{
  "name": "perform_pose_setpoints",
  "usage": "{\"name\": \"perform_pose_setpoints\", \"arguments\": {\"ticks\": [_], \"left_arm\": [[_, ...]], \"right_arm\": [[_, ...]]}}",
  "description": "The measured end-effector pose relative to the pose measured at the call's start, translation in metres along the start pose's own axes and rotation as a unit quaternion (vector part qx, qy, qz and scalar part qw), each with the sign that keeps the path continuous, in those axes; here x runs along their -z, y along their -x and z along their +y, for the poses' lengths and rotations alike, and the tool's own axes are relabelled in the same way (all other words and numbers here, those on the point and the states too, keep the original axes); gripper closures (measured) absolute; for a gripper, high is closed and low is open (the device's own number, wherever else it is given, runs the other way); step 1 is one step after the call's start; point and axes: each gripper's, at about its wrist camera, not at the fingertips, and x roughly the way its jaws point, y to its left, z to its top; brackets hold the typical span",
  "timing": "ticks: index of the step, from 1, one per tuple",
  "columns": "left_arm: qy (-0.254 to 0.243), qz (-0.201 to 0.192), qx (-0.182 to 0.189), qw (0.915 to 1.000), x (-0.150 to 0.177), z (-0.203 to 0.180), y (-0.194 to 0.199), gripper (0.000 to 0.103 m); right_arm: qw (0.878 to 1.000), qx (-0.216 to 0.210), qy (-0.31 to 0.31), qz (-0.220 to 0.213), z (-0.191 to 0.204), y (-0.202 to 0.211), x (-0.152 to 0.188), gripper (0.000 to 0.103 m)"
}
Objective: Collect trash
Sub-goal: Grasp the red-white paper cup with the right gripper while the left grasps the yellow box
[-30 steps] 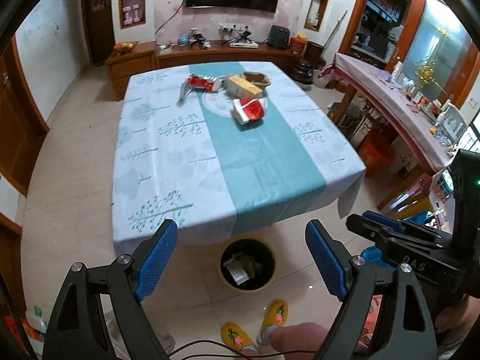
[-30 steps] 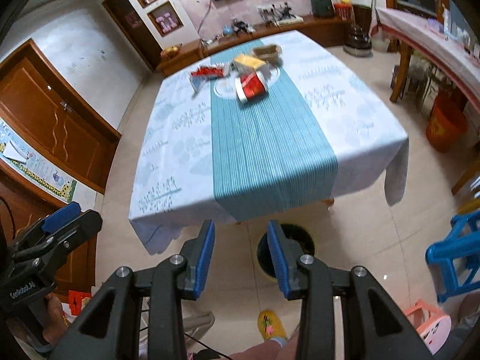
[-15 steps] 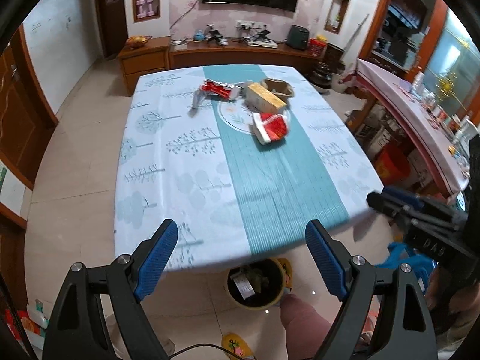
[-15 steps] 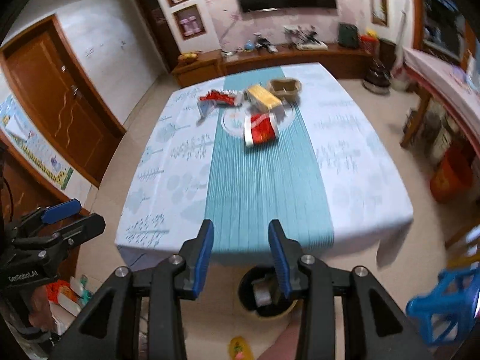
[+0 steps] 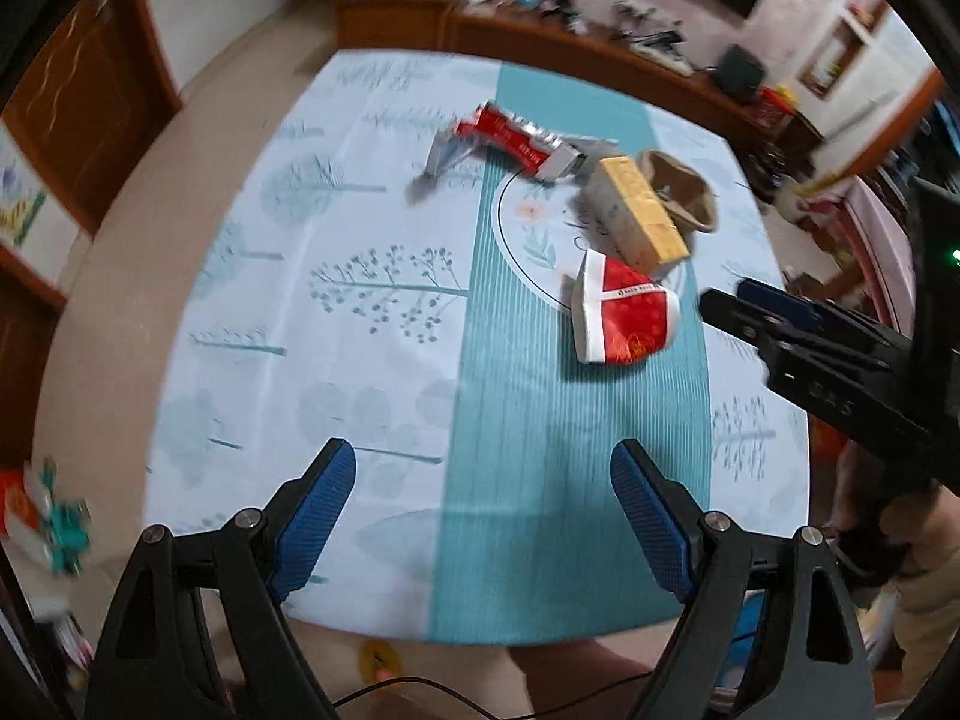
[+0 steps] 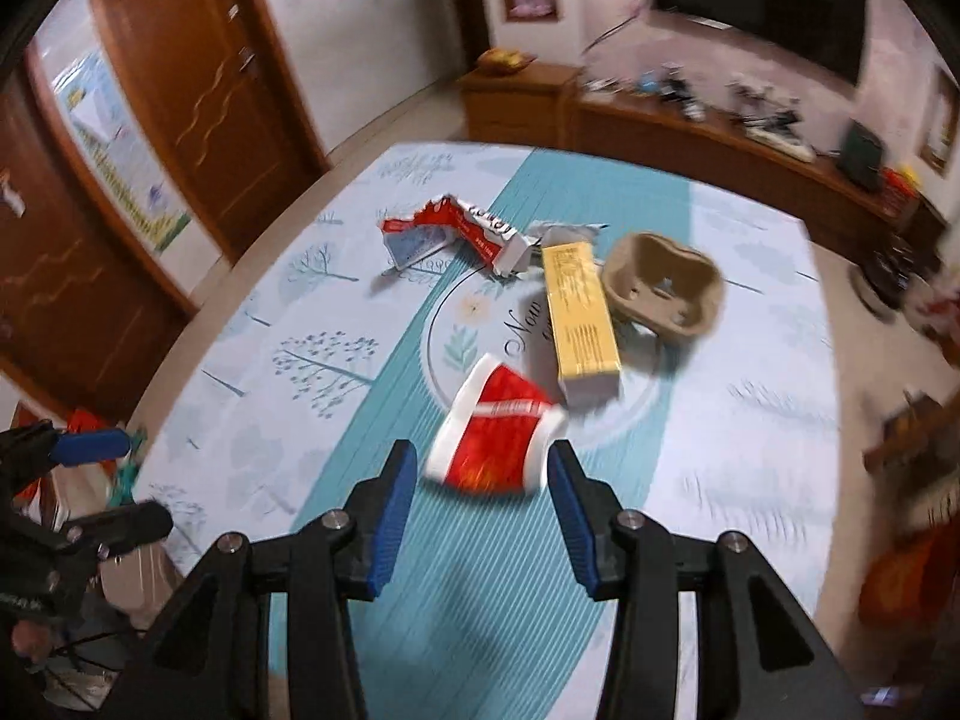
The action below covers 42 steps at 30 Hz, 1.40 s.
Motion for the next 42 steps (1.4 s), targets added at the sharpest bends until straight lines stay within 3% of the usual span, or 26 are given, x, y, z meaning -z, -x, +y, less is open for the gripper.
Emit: {"name": "perform_pose_setpoints", "arguments": {"ticks": [9, 21, 24, 29, 34, 38, 42], "left_arm": [[0.041, 0.036, -0.036, 0.9978, -0.018, -0.021, -0.045, 0.017], [0.059, 0.049, -0.047, 0.9959, -0.032, -0.030, -0.062, 0.017], [0.061, 0.050, -0.051, 0.9956, -0.033, -0.029, -0.065, 0.017], [0.061, 0.052, -0.050, 0.9956, -0.039, -0.032, -0.068, 0.017], [0.044, 0.045, -0.045, 0.9970, -0.052, -0.046, -0.069, 0.017], [0.026, 0.042, -0.037, 0.9981, -0.070, -0.062, -0.073, 0.017], [0.020, 0.039, -0.023, 0.9988, -0.093, -0.081, -0.081, 0.017]], "right_arm": [[0.993, -0.054, 0.064, 0.084, -0.027, -0.096, -0.028, 0.058], [0.967, -0.162, 0.079, 0.183, -0.034, -0.140, -0.033, 0.053], [0.960, -0.185, 0.063, 0.198, -0.037, -0.142, -0.028, 0.058], [0.961, -0.204, 0.034, 0.182, -0.048, -0.126, -0.018, 0.068], [0.967, -0.204, -0.008, 0.151, -0.066, -0.099, -0.004, 0.069], [0.974, -0.195, -0.042, 0.104, -0.084, -0.066, -0.002, 0.069], [0.983, -0.161, -0.071, 0.051, -0.106, -0.036, -0.004, 0.069]]}}
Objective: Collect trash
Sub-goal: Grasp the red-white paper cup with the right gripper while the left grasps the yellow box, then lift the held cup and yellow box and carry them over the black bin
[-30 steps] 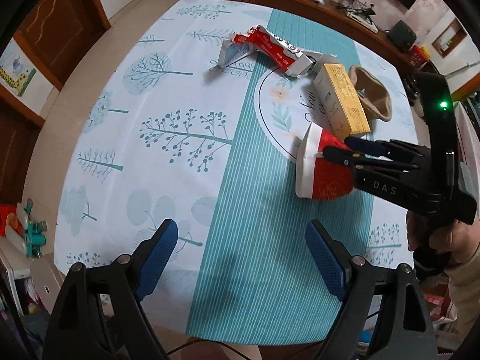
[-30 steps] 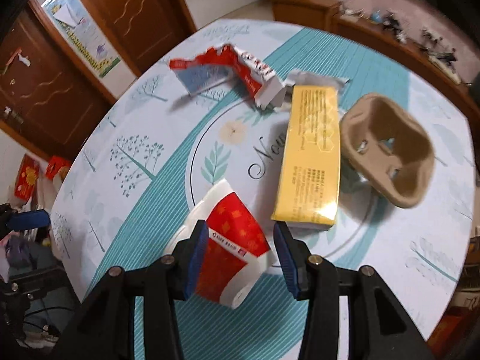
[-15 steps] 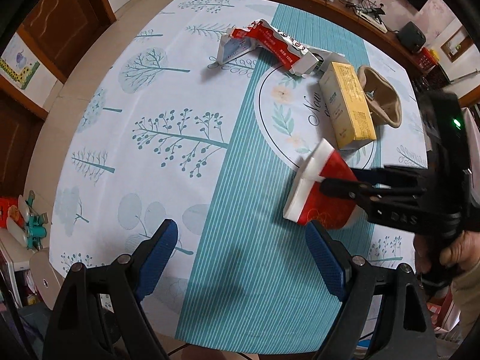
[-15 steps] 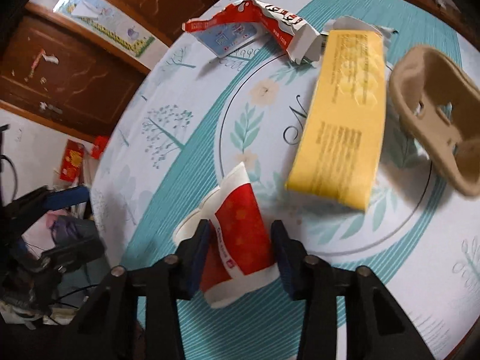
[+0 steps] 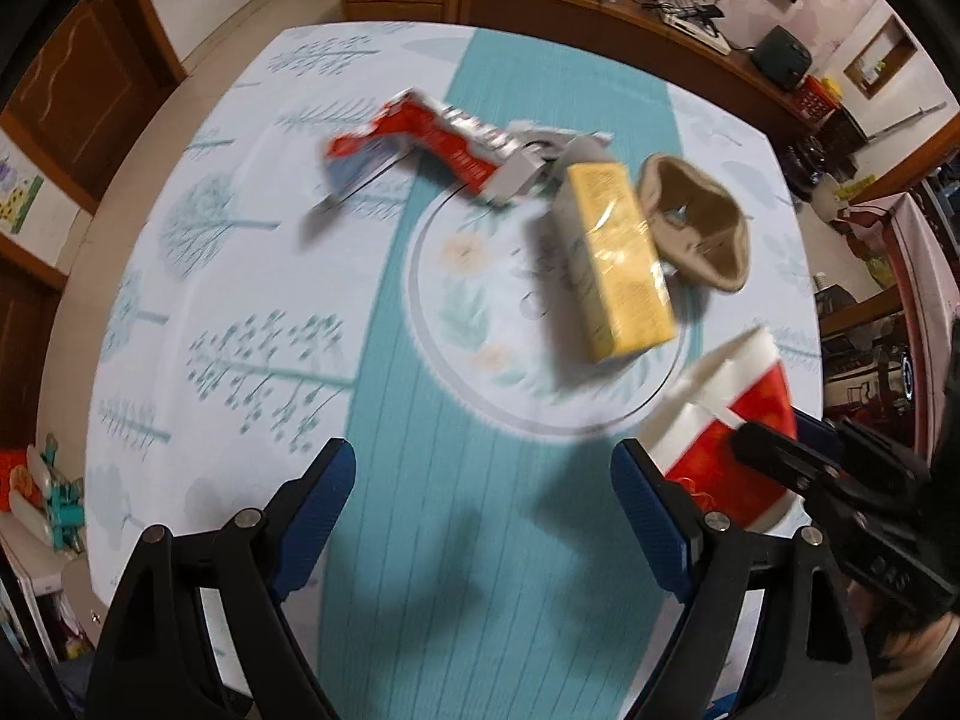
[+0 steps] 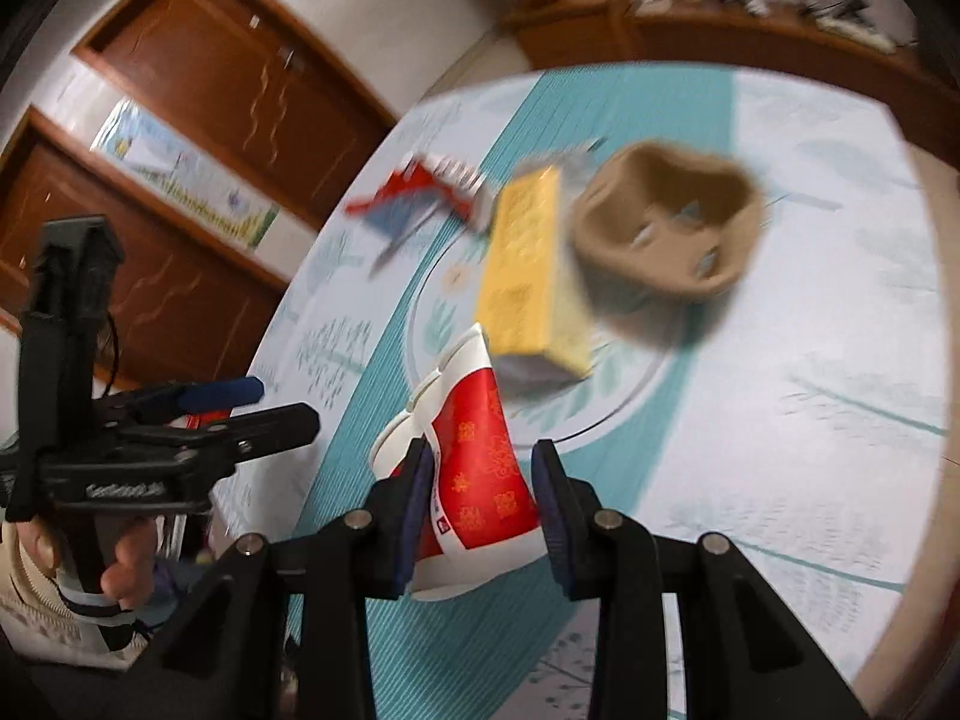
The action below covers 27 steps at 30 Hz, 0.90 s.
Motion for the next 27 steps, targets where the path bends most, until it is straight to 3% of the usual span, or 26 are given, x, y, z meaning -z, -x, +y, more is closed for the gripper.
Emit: {"name": "perform_pose_setpoints", "arguments": {"ticks": [10, 15, 20, 21, 23, 25, 27], "left_arm": [[-0.005, 0.001, 0.009, 0.9999, -0.052, -0.052, -0.031, 0.017], [-0.023, 0.016, -0.027, 0.9992, -0.063, -0.076, -0.059, 0.017], [-0.031, 0.020, -0.047, 0.9982, -0.070, -0.086, -0.079, 0.018], [-0.033, 0.019, -0.049, 0.9981, -0.071, -0.086, -0.081, 0.020], [-0.040, 0.022, -0.050, 0.9977, -0.072, -0.088, -0.085, 0.045], [-0.043, 0.036, -0.045, 0.9974, -0.071, -0.086, -0.090, 0.058], [-0.037, 0.031, -0.040, 0.9980, -0.069, -0.083, -0.089, 0.061]], "right_arm": [[0.987, 0.097, -0.078, -0.105, -0.050, 0.050, -0.008, 0.069], [0.979, 0.101, -0.119, -0.127, -0.071, 0.061, -0.004, 0.069], [0.978, 0.095, -0.137, -0.122, -0.083, 0.060, 0.004, 0.069], [0.978, 0.094, -0.140, -0.121, -0.084, 0.059, 0.005, 0.069], [0.978, 0.092, -0.144, -0.119, -0.085, 0.056, 0.005, 0.069], [0.979, 0.089, -0.144, -0.117, -0.084, 0.057, 0.008, 0.069], [0.979, 0.086, -0.142, -0.115, -0.083, 0.056, 0.008, 0.069]]}}
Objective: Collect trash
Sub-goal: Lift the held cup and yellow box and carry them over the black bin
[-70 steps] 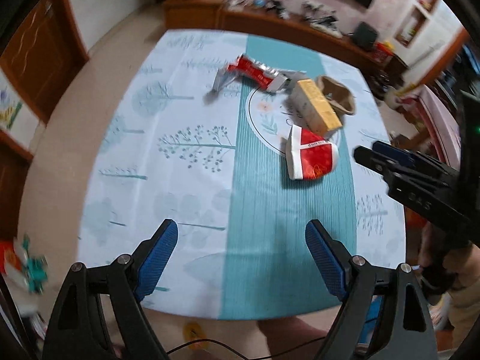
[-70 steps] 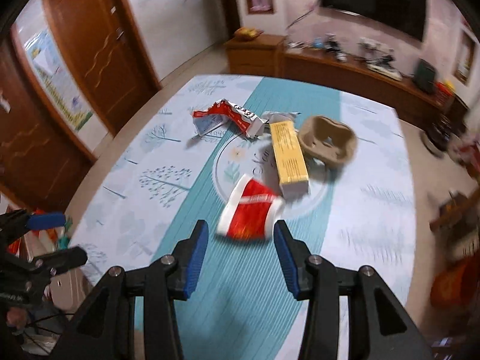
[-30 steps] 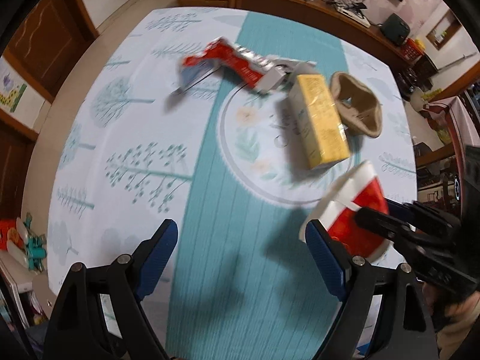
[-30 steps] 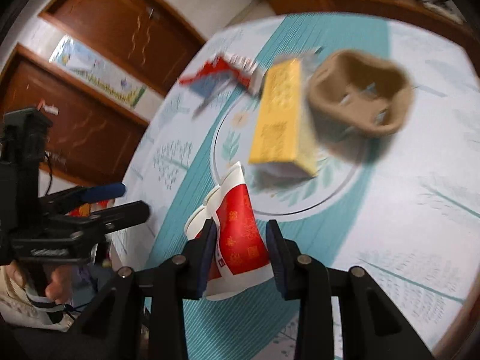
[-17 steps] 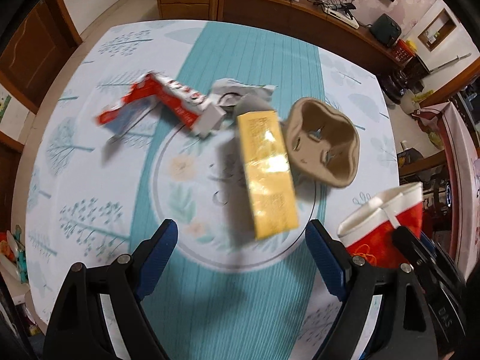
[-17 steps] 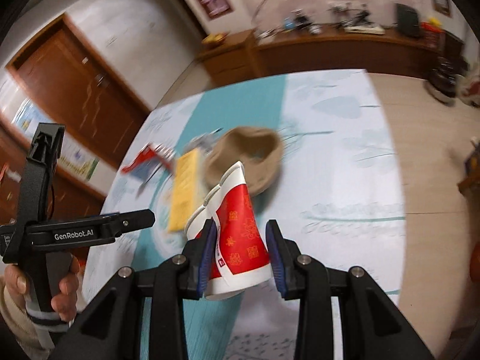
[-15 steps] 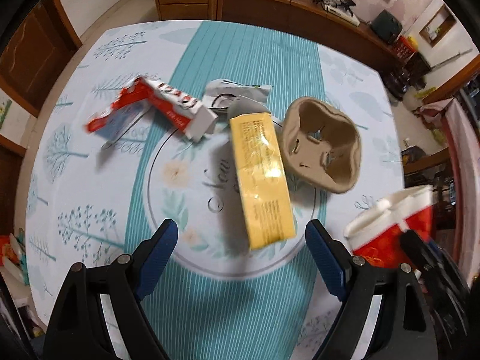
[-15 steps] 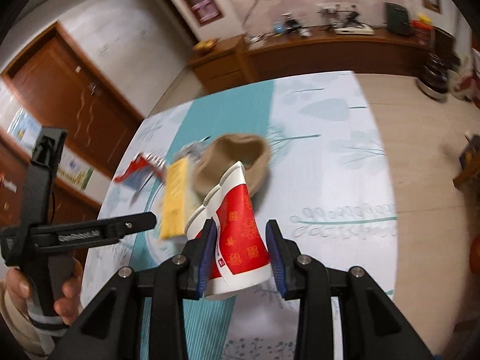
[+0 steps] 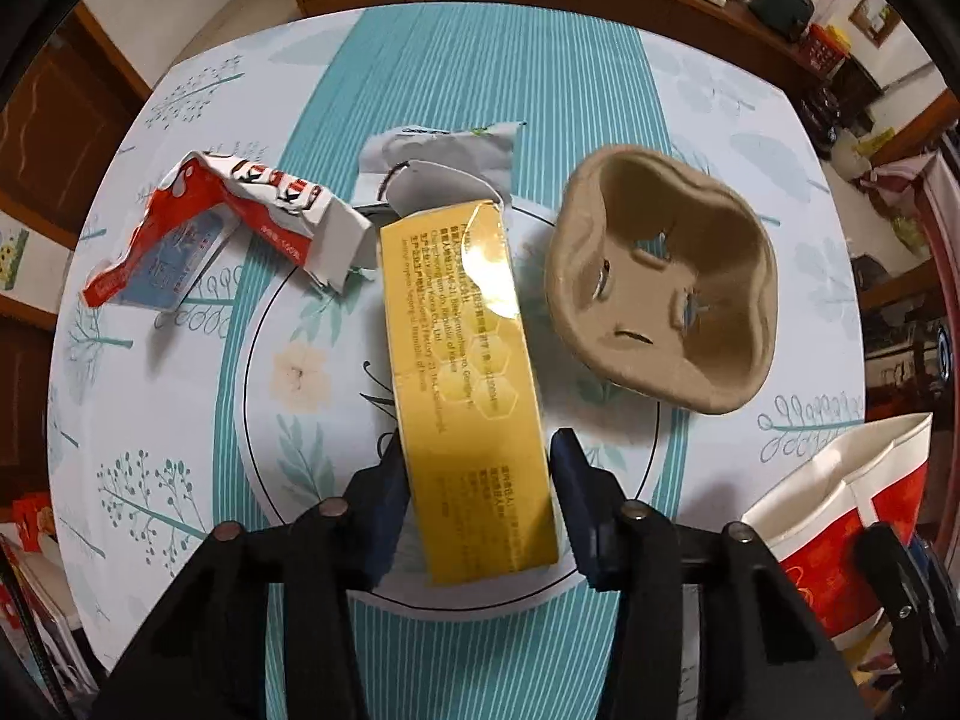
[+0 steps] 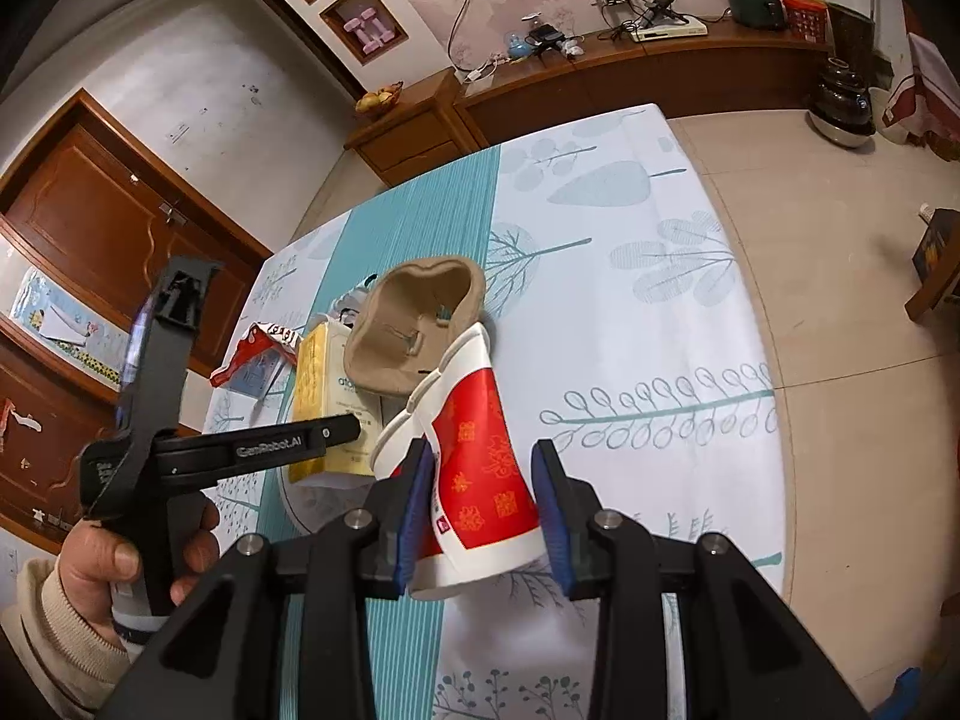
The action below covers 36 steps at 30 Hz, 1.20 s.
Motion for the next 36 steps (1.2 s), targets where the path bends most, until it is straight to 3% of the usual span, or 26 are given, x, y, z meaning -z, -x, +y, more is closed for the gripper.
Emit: {"name": "perform_pose_setpoints", "arguments": {"ticks": [11, 20, 28, 36], "left_arm": [[-0.004, -0.001, 0.004, 1.0000, 0.037, 0.031, 0.015, 0.062], [-0.040, -0.031, 0.031, 0.9983, 0.086, 0.064, 0.062, 0.062], [-0.103, -0.064, 0.057, 0.9910, 0.161, 0.109, 0.118, 0.062], [-0.148, -0.098, 0.075, 0.9813, 0.240, 0.167, 0.167, 0.062]], "right_arm": [[1.000, -0.010, 0.003, 0.004, 0.016, -0.003, 0.009, 0.069], [1.000, -0.006, 0.011, -0.005, 0.054, 0.011, 0.041, 0.069], [0.999, 0.012, -0.001, -0.045, 0.113, 0.053, 0.101, 0.069], [0.996, 0.018, -0.026, -0.089, 0.185, 0.098, 0.186, 0.069]]}}
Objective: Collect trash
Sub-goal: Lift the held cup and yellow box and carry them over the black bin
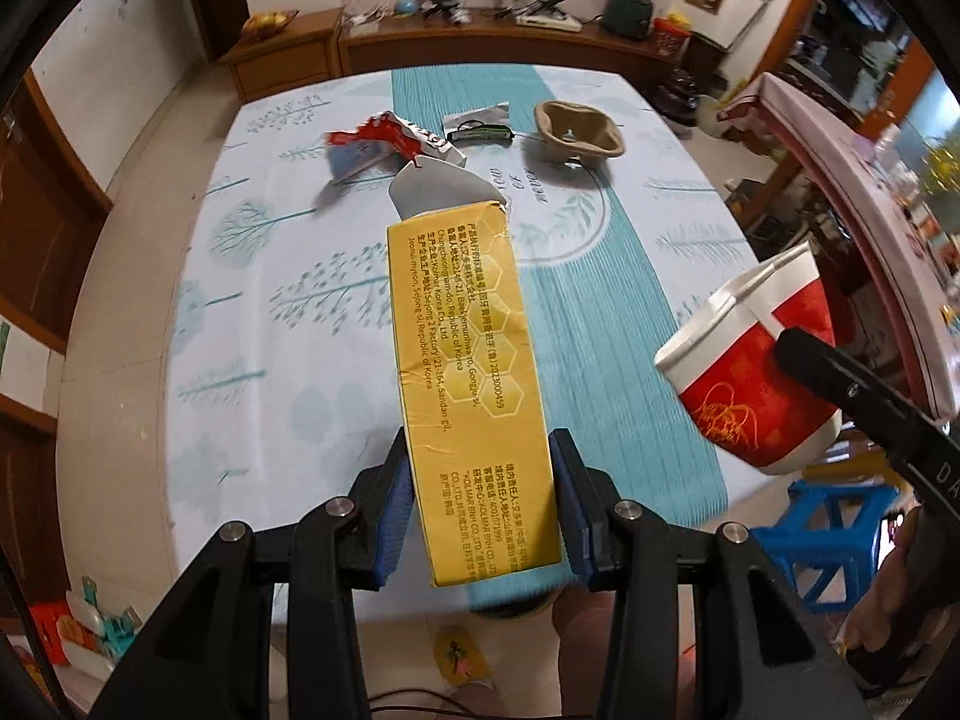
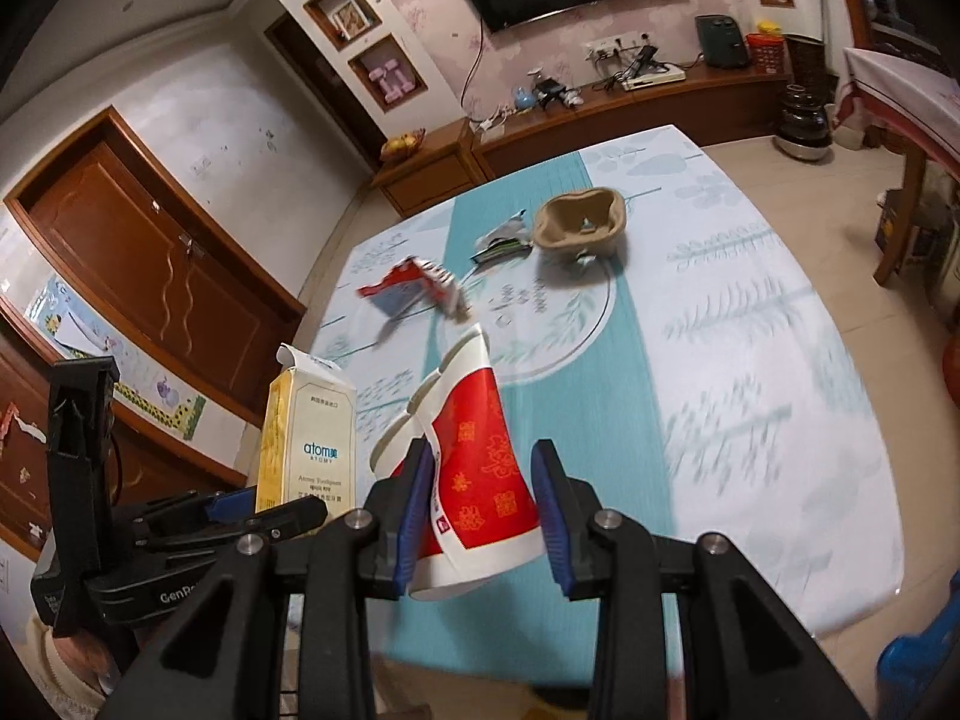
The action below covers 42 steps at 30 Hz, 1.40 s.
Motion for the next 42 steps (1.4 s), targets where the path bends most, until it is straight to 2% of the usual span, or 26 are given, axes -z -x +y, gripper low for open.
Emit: {"name": "perform_pose_setpoints", "arguments": {"ticks": [5, 12, 18, 25, 31, 35, 42], "left_arm": [[-0.017, -0.024, 0.008, 0.9995, 0.038, 0.017, 0.036, 0.062], [-0.029, -0.022, 0.026, 0.9990, 0.076, 0.027, 0.059, 0.062], [-0.031, -0.021, 0.034, 0.9987, 0.097, 0.018, 0.068, 0.062], [-0.030, -0.019, 0.019, 0.9992, 0.124, -0.002, 0.071, 0.062], [-0.041, 0.005, -0.002, 0.9991, 0.158, -0.029, 0.043, 0.062], [-0.044, 0.044, -0.003, 0.9981, 0.185, -0.046, 0.006, 0.062], [-0.041, 0.102, -0.006, 0.9940, 0.228, -0.061, -0.075, 0.062]], "right_arm": [[1.000, 0.000, -0.011, -0.012, 0.033, 0.028, 0.046, 0.069], [1.000, 0.010, -0.020, -0.010, 0.067, 0.055, 0.099, 0.069], [1.000, 0.018, -0.007, 0.004, 0.080, 0.068, 0.120, 0.069], [0.999, 0.016, -0.004, 0.030, 0.071, 0.075, 0.136, 0.069], [0.998, 0.011, -0.021, 0.065, 0.042, 0.064, 0.164, 0.069], [0.995, 0.013, -0.043, 0.091, 0.013, 0.043, 0.192, 0.069], [0.987, 0.045, -0.083, 0.133, -0.050, -0.017, 0.241, 0.069]]}}
